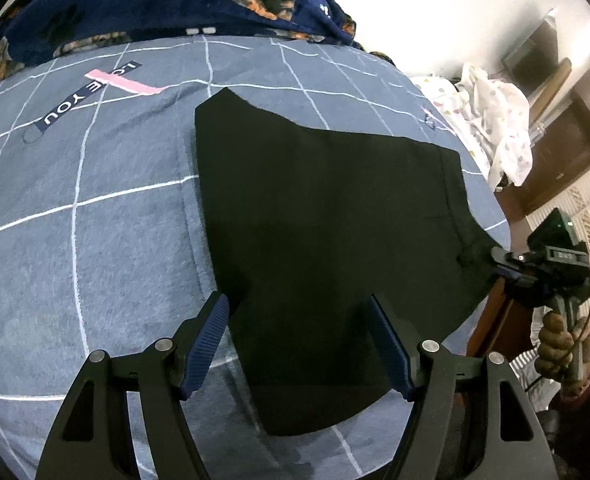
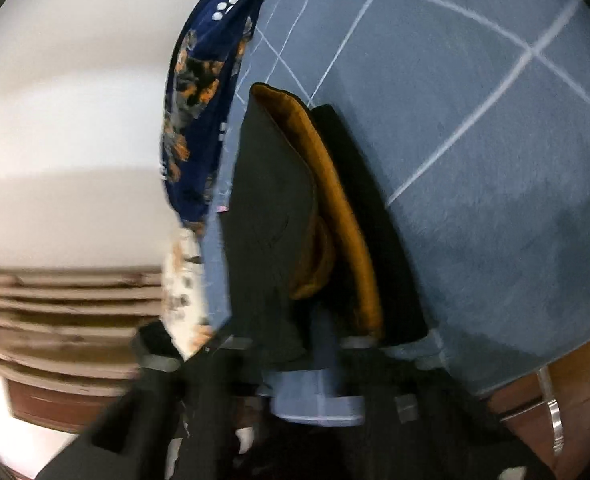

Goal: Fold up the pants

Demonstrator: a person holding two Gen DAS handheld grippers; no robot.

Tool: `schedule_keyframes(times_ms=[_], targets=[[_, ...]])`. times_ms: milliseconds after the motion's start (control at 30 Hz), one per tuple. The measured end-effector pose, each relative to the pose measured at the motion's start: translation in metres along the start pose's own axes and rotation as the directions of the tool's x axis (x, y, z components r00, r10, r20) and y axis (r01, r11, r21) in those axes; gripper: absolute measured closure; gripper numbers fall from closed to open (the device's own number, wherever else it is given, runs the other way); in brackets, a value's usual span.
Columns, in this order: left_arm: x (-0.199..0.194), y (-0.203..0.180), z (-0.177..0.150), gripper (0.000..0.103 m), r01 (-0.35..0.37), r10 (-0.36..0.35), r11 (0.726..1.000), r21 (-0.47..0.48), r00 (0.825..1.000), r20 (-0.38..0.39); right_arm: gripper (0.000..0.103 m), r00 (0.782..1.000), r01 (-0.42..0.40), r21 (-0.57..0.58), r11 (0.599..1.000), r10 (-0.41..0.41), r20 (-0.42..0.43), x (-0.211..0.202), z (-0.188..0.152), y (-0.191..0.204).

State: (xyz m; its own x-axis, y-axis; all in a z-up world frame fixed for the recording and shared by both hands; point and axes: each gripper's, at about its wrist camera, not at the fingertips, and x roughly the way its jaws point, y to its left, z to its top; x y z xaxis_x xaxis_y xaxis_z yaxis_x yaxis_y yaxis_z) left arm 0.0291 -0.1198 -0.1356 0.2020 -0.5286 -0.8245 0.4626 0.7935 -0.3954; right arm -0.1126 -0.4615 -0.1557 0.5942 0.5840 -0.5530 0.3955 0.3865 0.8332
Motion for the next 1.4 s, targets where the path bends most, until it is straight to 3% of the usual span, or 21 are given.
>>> schedule_keyframes(times_ms=[167,233,367,467,667,733,900,967,1033,1133,1233,1400], targets=[[-0.002,0.002,0.000,0.032,0.001,-0.001,1.000,-0.006,1.000,0.000,0.093,0.997,-0.068,-0.033,0.997,0.069,0.023,-0.024,-0.019,0.017],[0.000,0.001,0.000,0.032,0.001,-0.001,1.000,-0.003,1.000,0.000,0.093,0.999,-0.040,-0.031,0.999,0.040,0.014,-0.025,-0.030,0.018],[0.000,0.002,-0.001,0.032,-0.001,0.001,1.000,-0.005,1.000,-0.009,0.096,0.999,0.027,0.080,0.996,-0.025,-0.032,-0.005,-0.037,-0.020],[0.002,0.002,-0.003,0.032,-0.009,0.009,1.000,0.000,1.000,-0.023,0.097,0.999,-0.003,0.176,0.984,0.010,-0.034,0.001,-0.037,-0.050],[0.009,0.004,-0.004,0.031,-0.010,0.009,1.000,-0.017,0.999,-0.037,0.096,0.999,-0.022,0.177,0.984,0.029,-0.035,0.002,-0.035,-0.051],[0.012,0.005,-0.007,0.031,-0.006,0.005,1.000,-0.021,0.999,-0.043,0.093,0.999,-0.023,0.176,0.984,0.029,-0.034,0.002,-0.035,-0.050],[0.015,0.003,-0.008,0.028,-0.001,0.000,1.000,-0.016,0.999,-0.044,0.071,1.000,0.006,0.180,0.984,-0.003,-0.013,-0.002,-0.030,-0.045],[0.016,0.003,-0.008,0.028,-0.002,0.001,1.000,-0.016,0.999,-0.045,0.070,1.000,0.016,0.173,0.985,-0.016,-0.005,-0.003,-0.030,-0.042],[0.016,0.003,-0.008,0.027,0.001,-0.001,1.000,-0.017,0.999,-0.045,0.070,1.000,0.027,0.154,0.988,-0.028,0.006,-0.004,-0.030,-0.037],[0.015,0.003,-0.008,0.026,-0.001,0.000,1.000,-0.018,0.999,-0.046,0.088,0.998,0.057,0.105,0.993,-0.059,0.022,-0.005,-0.030,-0.028],[0.015,0.003,-0.007,0.025,0.001,-0.002,1.000,-0.023,0.999,-0.048,0.090,0.994,0.095,0.067,0.993,-0.098,0.037,-0.006,-0.030,-0.020],[0.016,0.003,-0.007,0.024,0.003,-0.004,1.000,-0.020,0.999,-0.046,0.091,0.996,0.072,0.102,0.992,-0.076,0.038,-0.008,-0.029,-0.031]])
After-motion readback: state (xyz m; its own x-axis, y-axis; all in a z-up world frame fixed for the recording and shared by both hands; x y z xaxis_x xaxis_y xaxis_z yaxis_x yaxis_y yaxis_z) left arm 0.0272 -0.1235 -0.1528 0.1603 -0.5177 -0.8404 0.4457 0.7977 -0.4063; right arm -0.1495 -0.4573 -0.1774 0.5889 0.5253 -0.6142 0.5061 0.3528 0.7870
